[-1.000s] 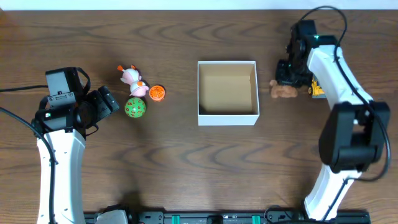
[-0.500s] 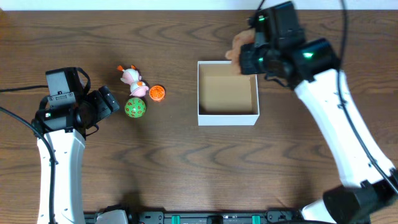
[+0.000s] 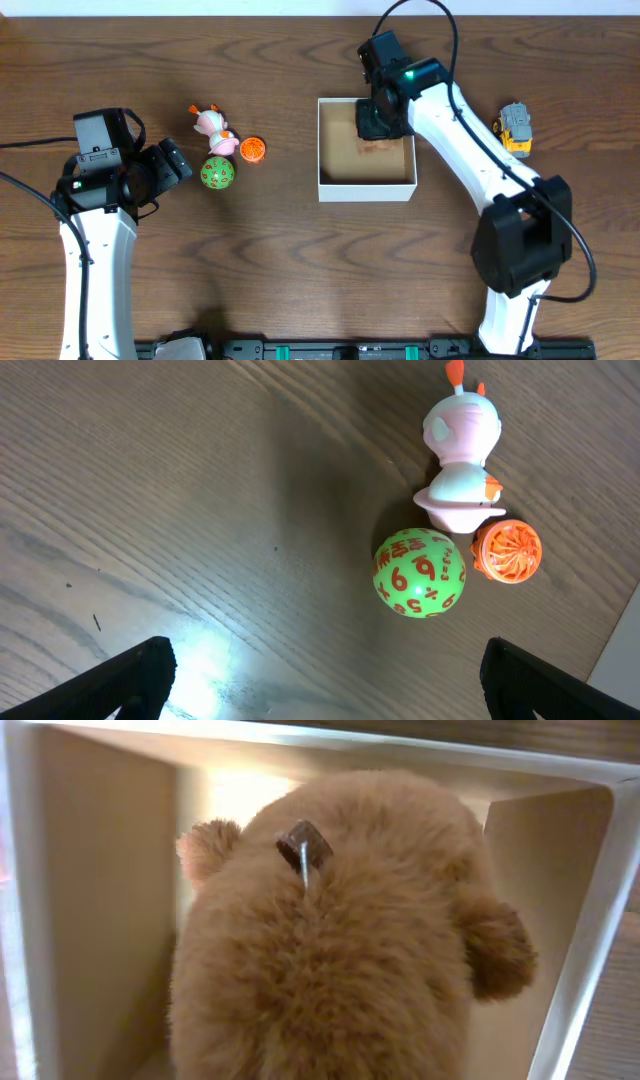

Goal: Pack container
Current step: 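Carry the hamster left and release it into the white box, then move the right gripper to the yellow toy truck and grasp it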

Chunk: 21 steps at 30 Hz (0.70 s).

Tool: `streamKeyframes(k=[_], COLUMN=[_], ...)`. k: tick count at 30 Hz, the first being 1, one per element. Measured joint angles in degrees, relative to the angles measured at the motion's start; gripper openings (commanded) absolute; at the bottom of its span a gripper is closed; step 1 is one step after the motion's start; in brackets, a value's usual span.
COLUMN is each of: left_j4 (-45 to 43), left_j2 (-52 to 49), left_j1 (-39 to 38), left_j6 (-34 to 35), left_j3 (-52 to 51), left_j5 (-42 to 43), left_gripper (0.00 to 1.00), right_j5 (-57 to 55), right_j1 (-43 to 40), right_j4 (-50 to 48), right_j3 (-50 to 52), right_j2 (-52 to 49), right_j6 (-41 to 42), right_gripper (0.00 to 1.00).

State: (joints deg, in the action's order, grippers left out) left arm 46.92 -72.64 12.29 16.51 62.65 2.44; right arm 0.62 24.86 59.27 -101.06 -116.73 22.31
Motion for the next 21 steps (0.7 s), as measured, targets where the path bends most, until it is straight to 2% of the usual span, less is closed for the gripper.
streamKeyframes(k=[8,10,16,21], left_j4=[0.0,0.0,0.0,0.0], left_j2=[0.0,0.0,0.0,0.0], left_j1=[0.0,0.0,0.0,0.0], left_j6=[0.0,0.0,0.0,0.0], left_j3=[0.0,0.0,0.0,0.0], left_j5=[0.0,0.0,0.0,0.0], left_gripper=[0.98,0.98,0.98,0.98], right_j5=[-3.9,-4.4,-5.0,-5.2], right_j1=[-2.3,-2.3,-2.3,-2.3], right_j4=[0.1,0.0,-0.7,-2.1], right_j3=[0.0,0.0,0.2,0.2], right_j2=[-3.5,-4.3,-5.6,-5.2], right_j6=[1.1,1.3,1.3,-0.6], right_gripper=[0.24,0.31,0.70,0.81])
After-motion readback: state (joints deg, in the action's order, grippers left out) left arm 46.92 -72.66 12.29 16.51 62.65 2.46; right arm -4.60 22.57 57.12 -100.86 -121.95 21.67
